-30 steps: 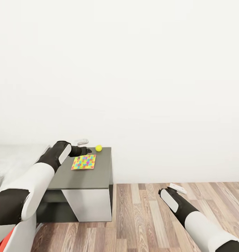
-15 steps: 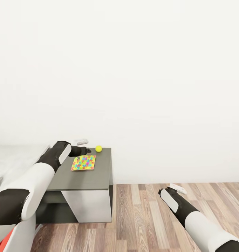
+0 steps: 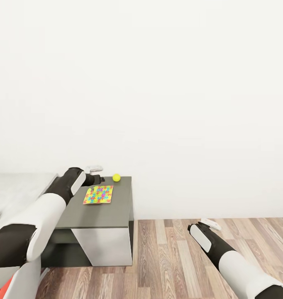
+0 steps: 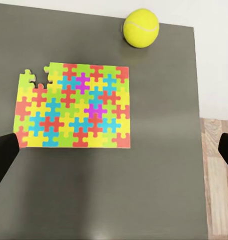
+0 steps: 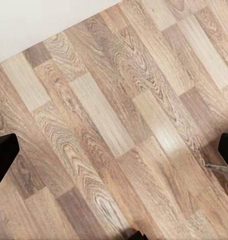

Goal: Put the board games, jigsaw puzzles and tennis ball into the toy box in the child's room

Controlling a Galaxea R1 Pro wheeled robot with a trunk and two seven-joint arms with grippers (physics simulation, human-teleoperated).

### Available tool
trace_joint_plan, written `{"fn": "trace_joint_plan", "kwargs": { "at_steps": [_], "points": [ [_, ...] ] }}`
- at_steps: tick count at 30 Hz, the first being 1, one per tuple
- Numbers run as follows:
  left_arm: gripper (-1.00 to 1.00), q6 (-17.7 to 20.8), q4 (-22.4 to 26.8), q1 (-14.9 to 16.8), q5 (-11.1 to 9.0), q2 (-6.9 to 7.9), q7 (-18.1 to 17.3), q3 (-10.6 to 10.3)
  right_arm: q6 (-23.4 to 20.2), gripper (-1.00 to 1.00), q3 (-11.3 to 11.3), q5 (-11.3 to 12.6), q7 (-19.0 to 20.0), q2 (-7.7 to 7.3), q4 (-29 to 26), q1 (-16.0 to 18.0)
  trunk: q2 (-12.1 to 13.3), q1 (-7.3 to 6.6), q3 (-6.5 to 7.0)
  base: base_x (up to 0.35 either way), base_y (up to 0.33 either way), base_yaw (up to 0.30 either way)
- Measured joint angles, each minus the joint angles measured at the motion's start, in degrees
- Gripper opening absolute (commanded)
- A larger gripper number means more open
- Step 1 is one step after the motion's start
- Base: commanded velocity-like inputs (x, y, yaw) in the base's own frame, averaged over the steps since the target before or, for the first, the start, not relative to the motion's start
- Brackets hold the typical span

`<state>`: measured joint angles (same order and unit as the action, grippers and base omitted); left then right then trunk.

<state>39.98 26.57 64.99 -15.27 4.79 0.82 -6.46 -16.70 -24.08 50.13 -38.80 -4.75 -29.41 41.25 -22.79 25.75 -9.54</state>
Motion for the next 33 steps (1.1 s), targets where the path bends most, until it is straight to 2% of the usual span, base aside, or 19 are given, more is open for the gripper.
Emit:
{"fn": "trace_joint_plan", "kwargs": {
  "at_steps": [10, 13, 16, 20, 33],
  "points": [
    [1.00, -1.6, -0.3, 0.0, 0.3, -0.83, 4.1, 0.1, 0.0, 1.00, 0.0, 0.0, 0.0, 0.00, 0.0, 0.0, 0.0, 0.00, 0.00, 0.000, 0.000, 0.000],
    [1.00, -1.8, -0.3, 0.0, 0.7, -1.59, 5.1, 0.0, 0.0, 1.00, 0.0, 0.0, 0.0, 0.00, 0.0, 0.0, 0.0, 0.00, 0.00, 0.000, 0.000, 0.000],
    [1.00, -1.9, -0.3, 0.0, 1.1, -2.09, 7.9, 0.0, -0.1, 1.00, -0.1, 0.0, 0.1, 0.02, 0.0, 0.0, 0.0, 0.00, 0.00, 0.000, 0.000, 0.000],
    [1.00, -3.1, -0.4, 0.0, 1.1, -2.24, 9.8, 0.0, -0.1, 1.00, -0.1, 0.0, 0.1, 0.10, 0.0, 0.0, 0.0, 0.00, 0.00, 0.002, 0.000, 0.000],
    [1.00, -4.4, -1.3, 0.0, 1.1, -2.72, 10.5, 0.0, -0.2, 1.00, -0.5, 0.0, 0.1, 0.18, 0.0, 0.0, 0.0, 0.00, 0.00, 0.135, 0.000, 0.000]
  ]
}}
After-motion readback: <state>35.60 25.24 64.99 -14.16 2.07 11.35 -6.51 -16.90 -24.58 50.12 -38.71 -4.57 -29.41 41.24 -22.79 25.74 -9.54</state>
